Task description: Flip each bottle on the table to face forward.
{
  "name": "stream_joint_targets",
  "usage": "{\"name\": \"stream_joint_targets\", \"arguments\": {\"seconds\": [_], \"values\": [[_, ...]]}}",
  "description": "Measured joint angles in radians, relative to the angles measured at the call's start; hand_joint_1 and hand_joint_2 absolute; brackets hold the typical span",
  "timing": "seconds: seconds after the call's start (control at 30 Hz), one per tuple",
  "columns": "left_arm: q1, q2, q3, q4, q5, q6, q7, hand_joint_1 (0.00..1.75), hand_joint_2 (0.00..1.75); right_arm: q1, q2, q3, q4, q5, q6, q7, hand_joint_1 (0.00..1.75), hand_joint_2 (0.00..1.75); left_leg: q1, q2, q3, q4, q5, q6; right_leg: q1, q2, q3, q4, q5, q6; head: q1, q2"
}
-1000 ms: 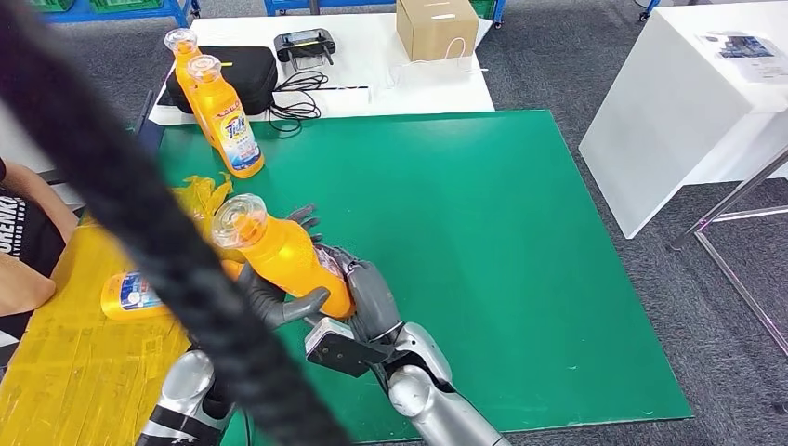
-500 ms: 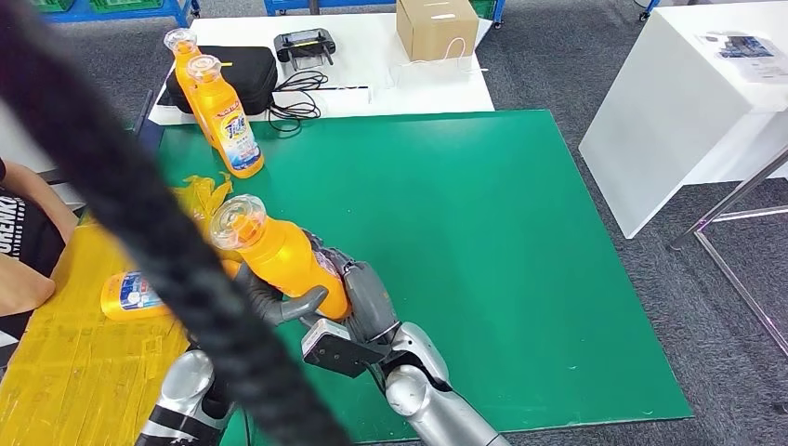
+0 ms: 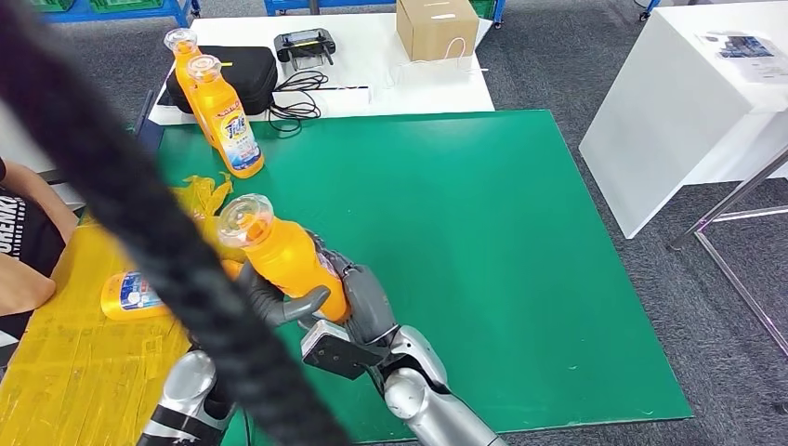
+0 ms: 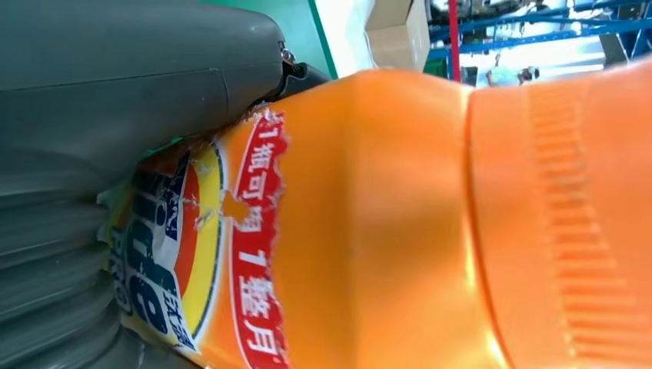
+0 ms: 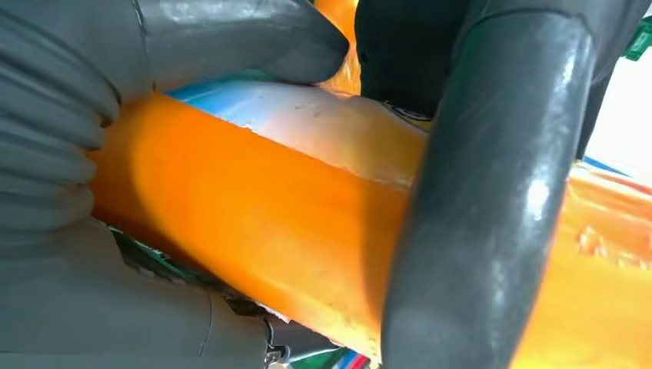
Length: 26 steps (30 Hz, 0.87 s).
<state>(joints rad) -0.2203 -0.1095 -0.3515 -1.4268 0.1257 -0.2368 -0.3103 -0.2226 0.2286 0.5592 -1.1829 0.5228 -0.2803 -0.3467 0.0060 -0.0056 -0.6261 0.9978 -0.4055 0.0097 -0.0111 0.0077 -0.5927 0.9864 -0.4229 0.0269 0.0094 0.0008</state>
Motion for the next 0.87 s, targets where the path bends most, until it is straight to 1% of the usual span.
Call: {"name": "stream_joint_targets", "arguments": {"seconds": [0.07, 0.13, 0.27, 0.37, 0.43, 0.53, 0.6, 0.73, 0.83, 0.87], "values": [[0.001, 0.0, -0.008, 0.0, -0.049, 0.045, -0.015, 1.75, 1.75, 0.011, -0.003, -0.002, -0.009, -0.054, 0.028, -0.008, 0.0, 1.75, 0.0, 0.0, 0.0, 0.0, 0.0, 0.0, 0.0, 0.0, 0.0, 0.0, 0.0, 0.0, 0.0, 0.0], [0.007, 0.0, -0.015, -0.002, -0.13, 0.111, -0.039, 1.75, 1.75, 0.032, -0.008, -0.007, -0.034, -0.103, 0.056, -0.012, 0.0, 1.75, 0.0, 0.0, 0.0, 0.0, 0.0, 0.0, 0.0, 0.0, 0.0, 0.0, 0.0, 0.0, 0.0, 0.0], [0.036, 0.006, -0.016, -0.029, -0.445, 0.306, -0.065, 1.75, 1.75, 0.121, -0.03, -0.047, -0.142, -0.184, 0.122, -0.022, 0.0, 1.75, 0.0, 0.0, -0.001, 0.0, -0.001, 0.0, 0.0, 0.0, 0.0, 0.0, 0.0, 0.0, 0.0, 0.0], [0.045, 0.016, -0.005, -0.04, -0.63, 0.399, -0.06, 1.75, 1.75, 0.18, -0.049, -0.09, -0.218, -0.199, 0.153, -0.026, 0.0, 1.75, 0.0, 0.0, -0.001, 0.0, -0.001, 0.0, 0.0, 0.0, 0.0, 0.0, 0.0, 0.0, 0.0, 0.0], [0.047, 0.021, 0.003, -0.042, -0.687, 0.426, -0.054, 1.75, 1.75, 0.205, -0.058, -0.112, -0.255, -0.2, 0.161, -0.029, 0.0, 1.75, 0.0, 0.0, -0.001, 0.0, -0.001, 0.0, 0.0, 0.0, 0.0, 0.0, 0.0, 0.0, 0.0, 0.0], [0.047, 0.025, 0.01, -0.042, -0.717, 0.441, -0.048, 1.75, 1.75, 0.227, -0.067, -0.133, -0.29, -0.2, 0.165, -0.032, 0.0, 1.75, 0.0, 0.0, 0.0, 0.0, -0.001, 0.0, 0.0, 0.0, 0.0, 0.0, 0.0, 0.0, 0.0, 0.0], [0.046, 0.029, 0.012, -0.042, -0.765, 0.46, -0.032, 1.75, 1.75, 0.237, -0.07, -0.144, -0.307, -0.2, 0.167, -0.033, 0.0, 1.75, 0.0, 0.0, 0.0, 0.0, -0.001, 0.0, 0.0, 0.0, 0.0, 0.0, 0.0, 0.0, 0.0, 0.0], [0.033, 0.046, 0.023, -0.036, -0.954, 0.528, 0.035, 1.75, 1.75, 0.254, -0.075, -0.166, -0.342, -0.195, 0.169, -0.037, 0.0, 1.75, 0.0, 0.0, 0.0, 0.0, -0.001, 0.0, 0.0, 0.0, 0.0, 0.0, 0.0, 0.0, 0.0, 0.0], [0.003, 0.074, 0.035, -0.023, -1.158, 0.568, 0.11, 1.75, 1.75, 0.269, -0.083, -0.183, -0.374, -0.18, 0.186, -0.032, 0.0, 1.75, 0.0, 0.0, 0.0, 0.0, 0.0, 0.0, 0.0, 0.0, 0.0, 0.0, 0.0, 0.0, 0.0, 0.0], [-0.003, 0.08, 0.036, -0.02, -1.195, 0.572, 0.124, 1.75, 1.75, 0.272, -0.084, -0.186, -0.38, -0.177, 0.19, -0.031, 0.0, 1.75, 0.0, 0.0, 0.0, 0.0, 0.0, 0.0, 0.0, 0.0, 0.0, 0.0, 0.0, 0.0, 0.0, 0.0]]}}
